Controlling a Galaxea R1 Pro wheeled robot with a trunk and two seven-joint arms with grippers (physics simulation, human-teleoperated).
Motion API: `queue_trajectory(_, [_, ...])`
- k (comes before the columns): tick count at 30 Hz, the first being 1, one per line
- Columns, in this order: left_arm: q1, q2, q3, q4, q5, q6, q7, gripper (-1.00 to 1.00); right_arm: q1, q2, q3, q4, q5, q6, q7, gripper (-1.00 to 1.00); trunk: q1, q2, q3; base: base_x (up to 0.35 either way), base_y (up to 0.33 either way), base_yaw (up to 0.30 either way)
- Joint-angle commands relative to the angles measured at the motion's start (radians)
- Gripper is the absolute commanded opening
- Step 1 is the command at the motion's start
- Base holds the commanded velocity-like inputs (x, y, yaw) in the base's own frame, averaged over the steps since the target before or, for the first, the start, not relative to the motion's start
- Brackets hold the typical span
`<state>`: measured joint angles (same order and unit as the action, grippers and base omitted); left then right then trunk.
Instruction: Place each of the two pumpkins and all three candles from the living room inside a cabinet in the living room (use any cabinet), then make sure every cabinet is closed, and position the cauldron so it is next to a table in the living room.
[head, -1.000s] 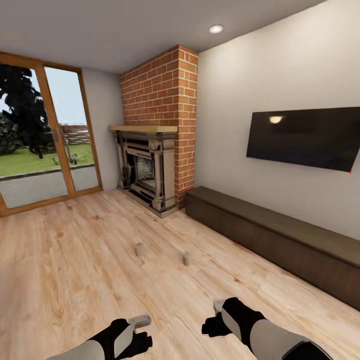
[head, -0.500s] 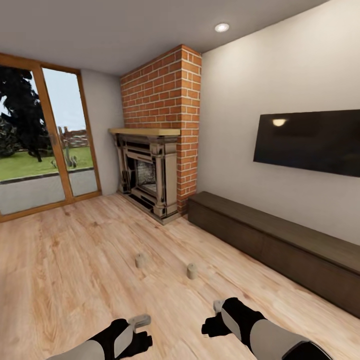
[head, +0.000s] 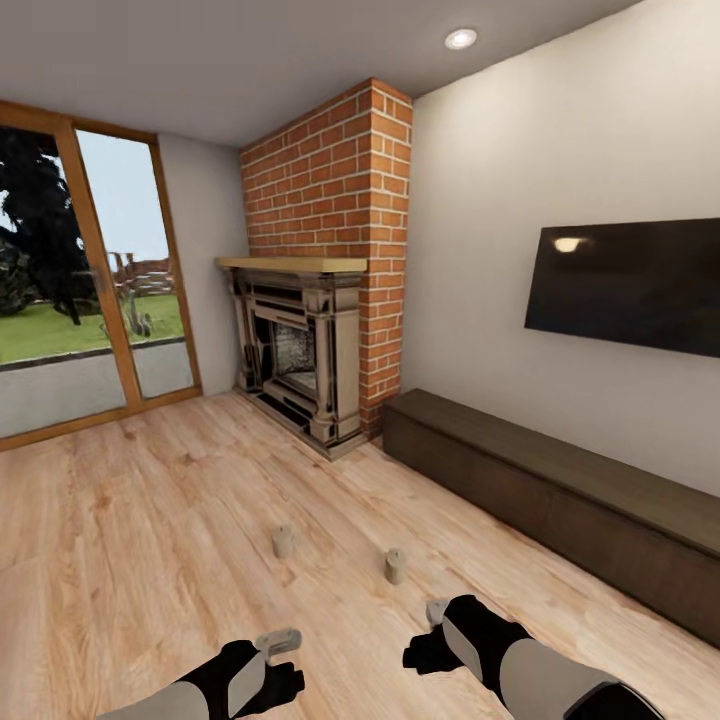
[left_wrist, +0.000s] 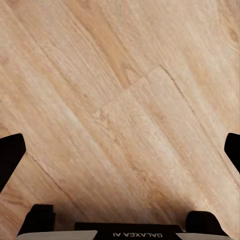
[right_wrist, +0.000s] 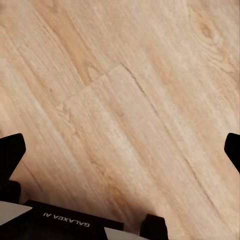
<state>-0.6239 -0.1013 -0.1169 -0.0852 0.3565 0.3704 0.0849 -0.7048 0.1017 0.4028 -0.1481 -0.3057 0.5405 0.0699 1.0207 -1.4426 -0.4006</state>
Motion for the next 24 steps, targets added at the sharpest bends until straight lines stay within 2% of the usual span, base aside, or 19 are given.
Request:
queue_trajectory(1, [0.000, 0.000, -0.008, -0.002, 0.011, 0.005, 0.006, 1.00, -0.001, 0.000, 0.008, -0.001, -0.007, 0.004, 0.001, 1.00, 0.001, -0.001, -0.001, 0.335, 0.123, 0.000])
queue_trajectory(8, [0.000, 0.000, -0.009, -0.002, 0.010, 0.004, 0.004, 1.00, -0.001, -0.001, 0.007, -0.001, -0.007, 0.004, 0.002, 1.00, 0.001, -0.001, -0.001, 0.335, 0.135, -0.017])
queue_trajectory(24, [0.000, 0.000, -0.008, -0.002, 0.010, 0.004, 0.004, 1.00, -0.001, -0.002, 0.007, -0.001, -0.007, 0.004, 0.002, 1.00, 0.001, -0.001, 0.012, 0.318, 0.184, -0.243])
